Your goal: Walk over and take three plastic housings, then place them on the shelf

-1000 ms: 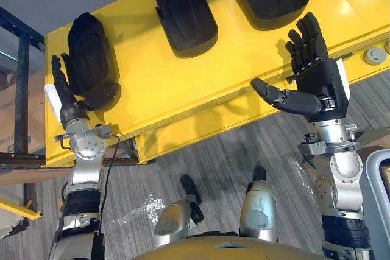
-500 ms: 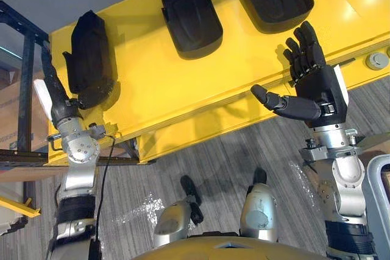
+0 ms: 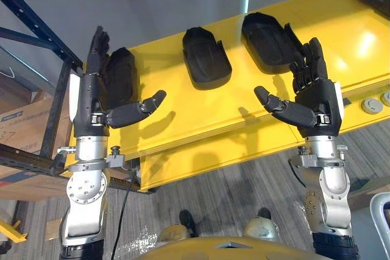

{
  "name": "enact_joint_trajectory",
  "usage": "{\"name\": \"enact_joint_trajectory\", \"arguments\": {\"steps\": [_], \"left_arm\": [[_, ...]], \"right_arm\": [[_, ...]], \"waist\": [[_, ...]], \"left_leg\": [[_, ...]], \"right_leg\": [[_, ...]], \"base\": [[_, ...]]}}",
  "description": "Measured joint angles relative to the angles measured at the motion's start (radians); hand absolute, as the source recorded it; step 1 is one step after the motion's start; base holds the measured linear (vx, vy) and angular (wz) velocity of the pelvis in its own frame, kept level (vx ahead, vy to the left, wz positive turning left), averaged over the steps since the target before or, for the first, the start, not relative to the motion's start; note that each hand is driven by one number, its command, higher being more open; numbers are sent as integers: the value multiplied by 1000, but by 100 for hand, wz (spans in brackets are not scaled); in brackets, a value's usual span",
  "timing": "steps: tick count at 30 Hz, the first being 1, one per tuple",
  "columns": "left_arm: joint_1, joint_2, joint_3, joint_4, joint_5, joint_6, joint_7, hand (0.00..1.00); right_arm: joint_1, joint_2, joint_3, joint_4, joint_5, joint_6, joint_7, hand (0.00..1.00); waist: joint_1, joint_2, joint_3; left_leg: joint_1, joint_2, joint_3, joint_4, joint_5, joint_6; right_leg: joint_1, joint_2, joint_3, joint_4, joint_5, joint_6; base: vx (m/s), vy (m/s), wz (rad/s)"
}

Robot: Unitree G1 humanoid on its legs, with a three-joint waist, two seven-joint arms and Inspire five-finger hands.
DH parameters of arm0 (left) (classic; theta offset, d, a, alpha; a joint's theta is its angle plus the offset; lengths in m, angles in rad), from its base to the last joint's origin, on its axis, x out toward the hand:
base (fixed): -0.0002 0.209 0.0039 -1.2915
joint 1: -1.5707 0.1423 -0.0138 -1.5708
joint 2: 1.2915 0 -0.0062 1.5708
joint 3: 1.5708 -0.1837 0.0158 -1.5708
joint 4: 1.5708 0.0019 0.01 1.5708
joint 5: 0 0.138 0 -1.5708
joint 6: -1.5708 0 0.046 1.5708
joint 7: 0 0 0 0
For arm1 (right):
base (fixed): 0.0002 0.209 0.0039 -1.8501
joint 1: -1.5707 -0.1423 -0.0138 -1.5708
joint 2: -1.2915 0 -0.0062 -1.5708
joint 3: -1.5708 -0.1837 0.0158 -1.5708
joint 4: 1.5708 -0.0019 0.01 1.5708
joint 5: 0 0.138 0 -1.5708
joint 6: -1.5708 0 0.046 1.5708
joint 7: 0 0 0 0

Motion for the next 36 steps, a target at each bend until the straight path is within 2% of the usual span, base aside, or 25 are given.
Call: {"name": "enact_joint_trajectory", "arguments": {"steps": [5,8,10,14,16,19,23,26,31,36], "left_arm": [[6,-21,-60,0,-123,39,-40,100],[44,-27,-122,7,-154,70,-74,100],[47,-27,-167,41,-157,92,-95,100],[50,-27,-214,95,-157,113,-104,100],[51,-27,-225,108,-157,118,-103,100],[44,-22,-234,109,-157,118,-100,100],[2,-7,-251,113,-165,119,-86,100],[-15,-5,-264,115,-185,119,-79,100],[-24,-1,-275,118,-191,118,-61,100],[-60,1,-298,177,-192,115,-55,100]], "right_arm": [[-13,-3,4,17,-79,3,-36,100],[-88,-28,4,106,-115,30,-64,100],[-158,-76,4,181,-114,78,-82,100],[-260,-165,2,267,-108,147,-86,100],[-361,-235,-6,353,-84,186,-85,100],[-528,-332,-10,502,-56,213,-94,100],[-719,-451,-18,650,83,223,-81,100],[-795,-498,-17,742,132,234,-62,100],[-889,-536,24,849,178,264,2,100],[-979,-571,71,969,220,336,89,100]], "waist": [[5,-32,-20],[7,-64,-42],[13,-78,-50],[32,-83,-49],[29,-90,-43],[35,-101,-25],[45,-99,29],[59,-93,46],[62,-87,95],[70,-80,118]], "left_leg": [[1,0,-17,-2,0,0],[2,-1,-24,-2,3,-1],[1,-2,-32,-2,6,1],[-12,-1,-44,-3,10,1],[-41,0,-65,-3,17,-4],[-84,6,-73,-3,35,-4],[-130,6,-106,-3,64,9],[-145,1,-116,-2,72,13],[-149,-4,-123,1,79,17],[-165,-1,-134,-2,87,19]], "right_leg": [[24,1,-22,-18,8,1],[33,1,-30,-26,12,1],[43,1,-41,-34,18,1],[43,4,-55,-43,29,-2],[31,6,-71,-47,35,-3],[-5,11,-82,-47,47,-10],[-32,16,-111,-43,56,-15],[-42,14,-120,-40,56,-15],[-46,7,-125,-29,55,-16],[-59,8,-133,-16,52,-21]], "base": [[12,19,10],[16,17,7],[-13,28,13],[-40,18,10],[-68,15,23],[-62,12,16],[-37,1,21],[-6,15,13],[3,5,4],[-21,-1,6]]}}
